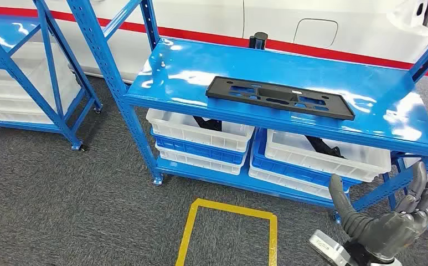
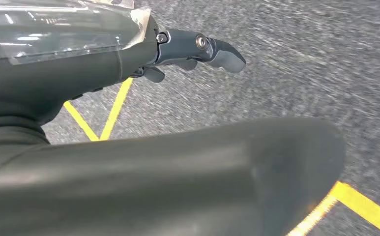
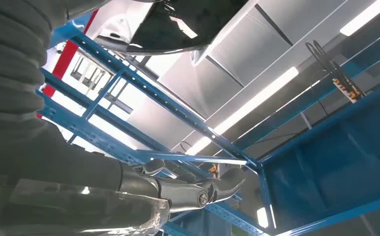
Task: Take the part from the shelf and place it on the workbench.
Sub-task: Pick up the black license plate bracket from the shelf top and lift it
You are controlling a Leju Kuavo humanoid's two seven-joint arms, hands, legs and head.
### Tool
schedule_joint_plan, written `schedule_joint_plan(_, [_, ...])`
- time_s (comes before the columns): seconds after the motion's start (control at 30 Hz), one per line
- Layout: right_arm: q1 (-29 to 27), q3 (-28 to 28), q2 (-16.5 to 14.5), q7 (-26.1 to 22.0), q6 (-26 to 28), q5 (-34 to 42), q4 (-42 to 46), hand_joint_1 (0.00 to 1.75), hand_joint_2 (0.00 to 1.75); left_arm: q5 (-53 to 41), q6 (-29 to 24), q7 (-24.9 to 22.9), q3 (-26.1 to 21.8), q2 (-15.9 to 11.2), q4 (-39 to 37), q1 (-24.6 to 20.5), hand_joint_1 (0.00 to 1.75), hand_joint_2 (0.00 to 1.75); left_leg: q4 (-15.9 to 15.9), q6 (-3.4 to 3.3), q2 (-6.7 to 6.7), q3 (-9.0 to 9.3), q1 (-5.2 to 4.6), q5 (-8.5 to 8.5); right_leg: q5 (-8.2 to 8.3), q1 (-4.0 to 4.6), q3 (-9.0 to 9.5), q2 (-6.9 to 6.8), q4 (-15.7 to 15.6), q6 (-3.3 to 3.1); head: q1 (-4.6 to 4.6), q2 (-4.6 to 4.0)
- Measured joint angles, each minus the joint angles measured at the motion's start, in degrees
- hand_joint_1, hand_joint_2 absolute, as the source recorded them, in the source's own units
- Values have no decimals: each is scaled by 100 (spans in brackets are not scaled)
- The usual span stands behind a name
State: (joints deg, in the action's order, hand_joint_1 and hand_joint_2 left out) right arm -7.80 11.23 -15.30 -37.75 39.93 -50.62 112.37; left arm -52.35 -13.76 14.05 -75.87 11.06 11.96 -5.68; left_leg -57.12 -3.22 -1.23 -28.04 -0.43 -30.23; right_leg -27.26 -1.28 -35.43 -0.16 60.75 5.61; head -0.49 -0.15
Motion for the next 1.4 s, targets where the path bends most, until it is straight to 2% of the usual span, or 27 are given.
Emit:
schedule_joint_plan(0.07, [-1,15,-1,0,0,-1,-6,0,175,0,0,0,4,-2,0,-3,0,0,-3,36,-3,53,-7,-71,-9,27,40,-22,-91,-117,-8,0])
schedule_joint_plan(0.13, [-1,36,-7,0,0,-1,-10,0,175,0,0,-1,11,-3,0,-6,0,0,-37,109,2,162,-9,-136,8,63,119,-31,-199,-312,-18,0])
schedule_joint_plan(0.2, [2,46,-20,0,0,-1,-9,0,175,0,1,-2,19,0,0,-12,0,0,-158,171,23,194,6,-165,24,37,259,-8,-242,-439,-23,0])
schedule_joint_plan(0.27, [4,50,-33,0,0,-4,-9,0,175,0,1,-3,26,3,-1,-26,0,0,-564,228,49,-18,30,-318,-9,0,385,-1,-268,-521,-40,0])
schedule_joint_plan(0.33, [4,50,-42,0,0,-9,-9,0,175,0,1,-2,31,4,-2,-29,0,0,-1234,288,67,-470,62,-596,-60,-1,422,-3,-268,-566,-50,0])
schedule_joint_plan(0.37, [0,52,-43,0,0,-11,-10,0,175,0,1,-2,32,4,-2,-22,0,0,-1497,313,72,-698,83,-690,-87,-4,439,0,-268,-569,-48,0])
schedule_joint_plan(0.4, [-3,54,-43,0,0,-11,-10,0,175,0,1,-3,33,4,-2,-13,0,0,-1605,334,75,-856,104,-683,-119,-10,460,4,-268,-561,-48,0])
schedule_joint_plan(0.43, [-7,56,-43,0,0,-11,-11,0,175,0,1,-3,33,3,-2,-6,0,0,-1512,351,78,-912,126,-548,-154,-22,488,9,-268,-543,-50,0])
schedule_joint_plan(0.5, [-9,60,-43,0,0,-11,-11,0,175,0,1,-3,33,-1,-3,-2,0,0,-842,369,102,-745,161,-43,-232,-49,568,11,-269,-488,-51,0])
schedule_joint_plan(0.53, [-7,61,-44,0,0,-11,-11,0,175,0,1,-3,33,-3,-4,-5,0,0,-530,363,123,-643,154,71,-273,-52,627,9,-270,-449,-51,0])
schedule_joint_plan(0.57, [-4,61,-44,-1,0,-12,-11,0,175,-1,1,-3,33,-4,-4,-9,0,0,-334,343,144,-571,141,59,-309,-51,671,6,-277,-408,-52,0])
schedule_joint_plan(0.63, [-4,62,-46,-2,0,-15,-11,0,175,-2,1,-4,37,-3,-6,-10,0,0,-252,242,155,-541,97,-101,-318,-37,763,2,-272,-292,-53,0])
schedule_joint_plan(0.7, [-4,64,-48,-2,1,-16,-11,0,175,-3,1,-4,41,-3,-7,6,0,0,-207,115,134,-439,95,31,-339,-25,814,-1,-205,-185,-50,0])
schedule_joint_plan(0.73, [0,66,-49,-1,2,-17,-9,0,175,-7,2,-3,43,-2,-6,13,0,0,-193,70,127,-371,97,91,-395,-21,782,1,-87,-163,-42,0])
schedule_joint_plan(0.8, [1,71,-50,0,3,-25,-7,0,175,-13,7,1,49,-1,-5,3,0,0,-180,9,121,-283,96,101,-635,-18,497,6,436,-207,-5,0])
schedule_joint_plan(0.87, [-11,86,-50,0,4,-41,-9,0,175,-22,10,4,54,0,-4,-8,0,0,-180,-24,104,-242,72,43,-884,11,-30,10,1153,-275,22,0])
schedule_joint_plan(0.9, [-21,100,-51,0,4,-50,-12,0,175,-26,10,4,55,0,-4,-4,0,0,-181,-30,91,-216,56,8,-934,30,-238,10,1345,-283,27,0])
schedule_joint_plan(0.93, [-30,116,-54,-1,4,-61,-13,0,175,-29,12,4,55,0,-4,2,0,0,-181,-38,78,-175,37,-36,-896,49,-361,11,1349,-274,32,0])
schedule_joint_plan(0.97, [-37,136,-58,-1,4,-72,-13,0,175,-31,14,4,56,0,-4,7,0,0,-181,-43,63,-114,18,-87,-746,68,-379,12,1138,-249,33,0])
schedule_joint_plan(1.0, [-41,157,-66,-1,4,-83,-13,0,175,-34,19,4,57,1,-5,9,0,0,-180,-44,49,-44,2,-144,-513,89,-329,12,792,-217,35,0])
schedule_joint_plan(1.03, [-50,180,-76,2,5,-107,-14,0,175,-37,28,4,58,4,-7,9,0,0,-183,-40,36,30,-14,-209,-249,113,-272,15,459,-222,31,0])
schedule_joint_plan(1.1, [-72,244,-109,57,5,-270,-21,0,175,-45,60,11,61,5,-10,6,0,0,-176,7,15,123,-25,-323,66,176,-164,7,60,-331,9,0])
schedule_joint_plan(1.17, [-84,328,-139,190,6,-523,-31,0,175,-48,95,29,63,7,-14,4,0,0,-206,68,7,177,-20,-359,89,193,-67,10,-15,-469,-11,0])
schedule_joint_plan(1.23, [-85,398,-152,312,7,-653,-36,0,175,-48,110,46,66,8,-17,-1,0,0,-452,112,21,120,-9,-320,61,139,91,19,-95,-562,-18,0])
schedule_joint_plan(1.27, [-83,423,-157,345,7,-677,-37,0,175,-49,113,51,67,9,-19,-6,0,0,-695,142,29,-16,0,-324,29,113,176,19,-130,-615,-20,0])
schedule_joint_plan(1.33, [-80,468,-167,388,7,-724,-48,0,175,-52,115,58,69,8,-21,-7,0,0,-1321,219,43,-464,36,-487,-54,93,304,17,-173,-680,-29,0])
schedule_joint_plan(1.4, [-88,504,-170,445,7,-777,-70,0,175,-56,117,59,70,5,-22,2,0,0,-1704,296,52,-904,86,-714,-148,78,398,37,-175,-668,-31,0])
